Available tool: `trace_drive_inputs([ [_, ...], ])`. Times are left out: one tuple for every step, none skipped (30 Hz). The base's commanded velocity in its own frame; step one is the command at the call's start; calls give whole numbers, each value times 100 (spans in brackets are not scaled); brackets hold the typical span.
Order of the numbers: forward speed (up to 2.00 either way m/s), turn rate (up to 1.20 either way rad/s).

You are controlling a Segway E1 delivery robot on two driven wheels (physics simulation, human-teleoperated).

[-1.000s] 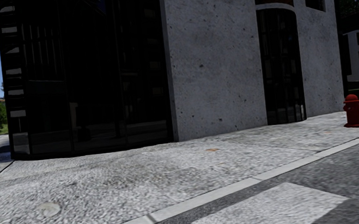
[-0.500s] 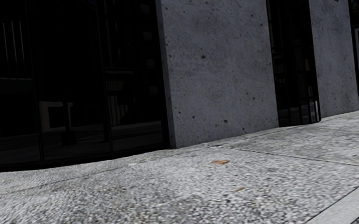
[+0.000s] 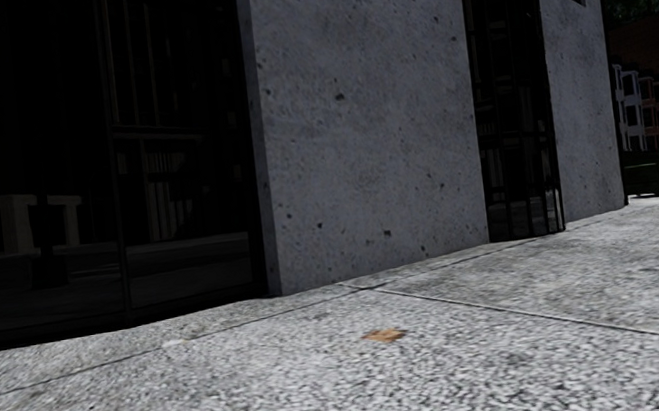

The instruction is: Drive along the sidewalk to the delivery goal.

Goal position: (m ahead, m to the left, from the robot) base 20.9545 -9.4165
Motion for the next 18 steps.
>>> trace_drive_inputs([
  [144,-39],
  [144,-39],
  [144,-39],
  [144,-39],
  [144,-39],
  [144,-39],
  [144,-39],
  [144,-39],
  [144,-39],
  [144,-39],
  [144,-39],
  [144,-39],
  [144,-39],
  [144,-39],
  [144,-39],
  [144,-39],
  [144,-39],
  [144,-39],
])
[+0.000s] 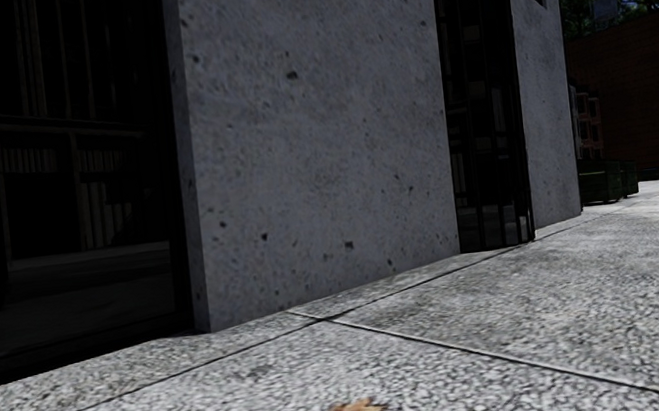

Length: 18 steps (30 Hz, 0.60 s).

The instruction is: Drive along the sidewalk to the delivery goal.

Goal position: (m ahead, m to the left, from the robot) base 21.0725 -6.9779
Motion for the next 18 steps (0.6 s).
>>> trace_drive_inputs([
  [144,-39],
  [144,-39],
  [144,-39],
  [144,-39],
  [144,-39],
  [144,-39],
  [144,-39],
  [144,-39],
  [144,-39],
  [144,-39],
  [144,-39],
  [144,-39],
  [144,-39],
  [144,-39],
  [144,-39],
  [144,-39],
  [144,-39],
  [144,-39],
])
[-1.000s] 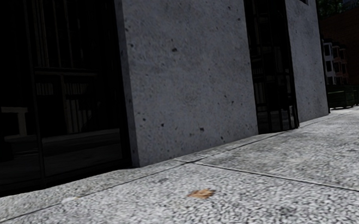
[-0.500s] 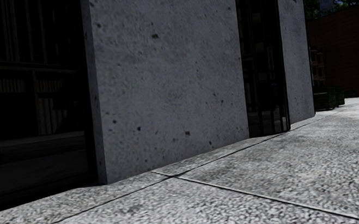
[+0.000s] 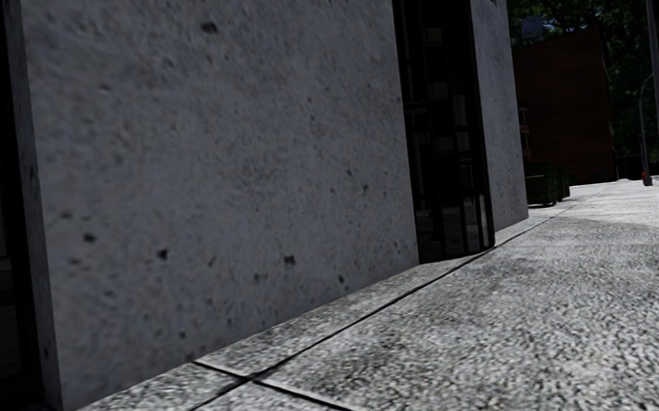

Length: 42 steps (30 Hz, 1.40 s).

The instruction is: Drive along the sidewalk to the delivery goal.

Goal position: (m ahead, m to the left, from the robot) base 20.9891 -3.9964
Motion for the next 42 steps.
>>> trace_drive_inputs([
  [144,-39],
  [144,-41],
  [144,-45],
  [144,-47],
  [144,-47],
  [144,-47],
  [144,-47],
  [144,-47],
  [144,-47],
  [144,-47],
  [144,-47],
  [144,-47],
  [144,-47],
  [144,-47],
  [144,-47],
  [155,-47],
  [200,-47],
  [200,-47],
  [200,-47],
  [200,-47],
  [200,-47],
  [200,-47],
  [200,-47],
  [200,-47],
  [200,-47],
  [200,-47],
  [200,-47],
  [200,-47],
  [200,-47],
  [200,-47],
  [200,-47],
  [200,-47],
  [200,-47],
  [200,-47],
  [200,-47],
  [200,-47],
  [200,-47],
  [200,-47],
  [200,-47],
  [200,-47],
  [200,-48],
  [200,-49],
])
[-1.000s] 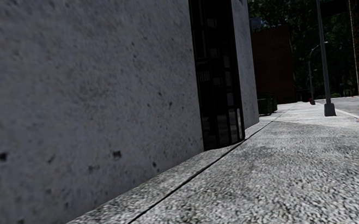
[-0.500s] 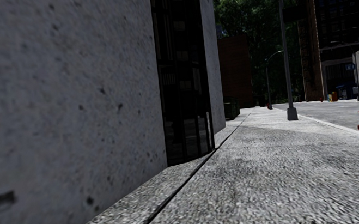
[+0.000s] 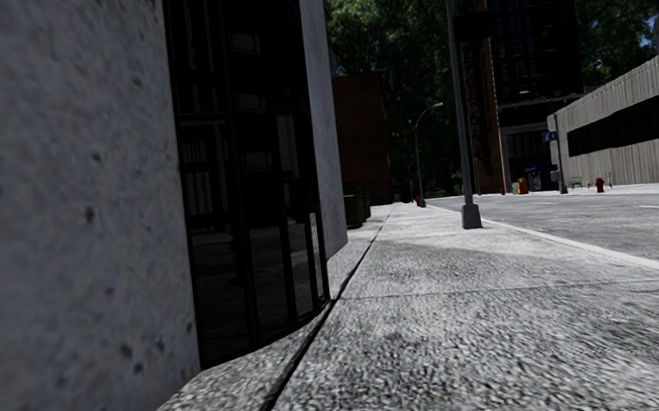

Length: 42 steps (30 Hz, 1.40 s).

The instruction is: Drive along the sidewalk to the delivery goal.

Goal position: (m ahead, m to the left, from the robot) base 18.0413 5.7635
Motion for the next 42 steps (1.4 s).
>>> trace_drive_inputs([
  [200,-49],
  [200,-49],
  [200,-49],
  [200,-50],
  [200,-50],
  [200,-50],
  [200,-50],
  [200,-50],
  [200,-50],
  [200,0],
  [200,0],
  [200,0],
  [200,0],
  [200,0],
  [200,0],
  [200,0],
  [200,0],
  [200,0],
  [200,0],
  [200,0],
  [200,0],
  [200,0],
  [200,0],
  [200,0],
  [200,0],
  [200,0],
  [200,0],
  [200,0],
  [200,0],
  [200,0],
  [200,0],
  [200,0],
  [200,0],
  [200,0],
  [200,0],
  [200,0],
  [200,0],
  [200,0],
  [200,0],
  [200,0],
  [200,0],
  [200,0],
])
